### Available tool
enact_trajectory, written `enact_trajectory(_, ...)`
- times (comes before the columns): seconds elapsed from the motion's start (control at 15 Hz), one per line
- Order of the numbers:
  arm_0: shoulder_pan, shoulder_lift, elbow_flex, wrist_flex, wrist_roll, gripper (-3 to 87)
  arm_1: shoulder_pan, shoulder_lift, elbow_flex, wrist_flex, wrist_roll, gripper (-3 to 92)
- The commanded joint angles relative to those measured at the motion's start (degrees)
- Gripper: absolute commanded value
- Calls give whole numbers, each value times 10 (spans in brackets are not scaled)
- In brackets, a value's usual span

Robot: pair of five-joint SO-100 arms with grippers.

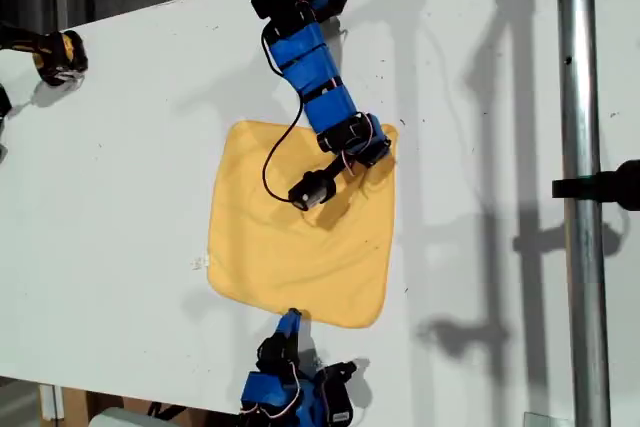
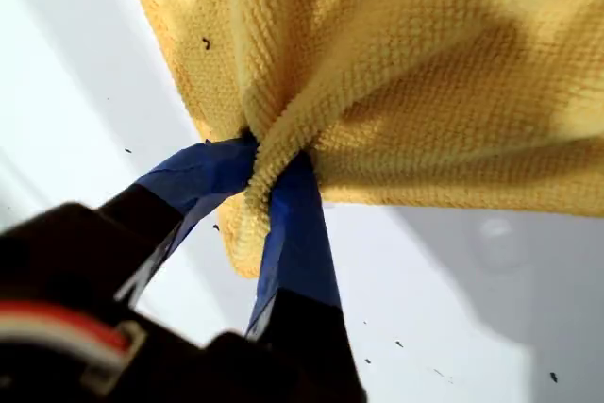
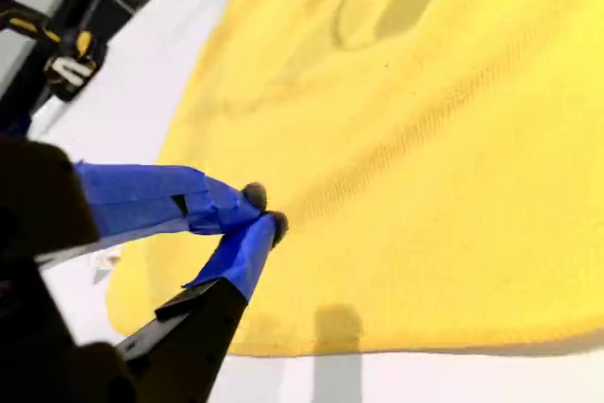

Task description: Grasp corners of a towel and fold twice.

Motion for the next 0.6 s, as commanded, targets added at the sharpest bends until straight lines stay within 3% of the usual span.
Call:
enact_trajectory(0.0, 44, -217, -174, -23, 15, -15, 7, -2, -4, -5, -11, -1)
enact_trajectory(0.2, 110, -470, -387, 1, 88, -15, 11, -2, -7, -4, -14, -1)
enact_trajectory(0.53, 223, -762, -693, 164, 214, -15, 13, 2, -9, 0, -14, -1)
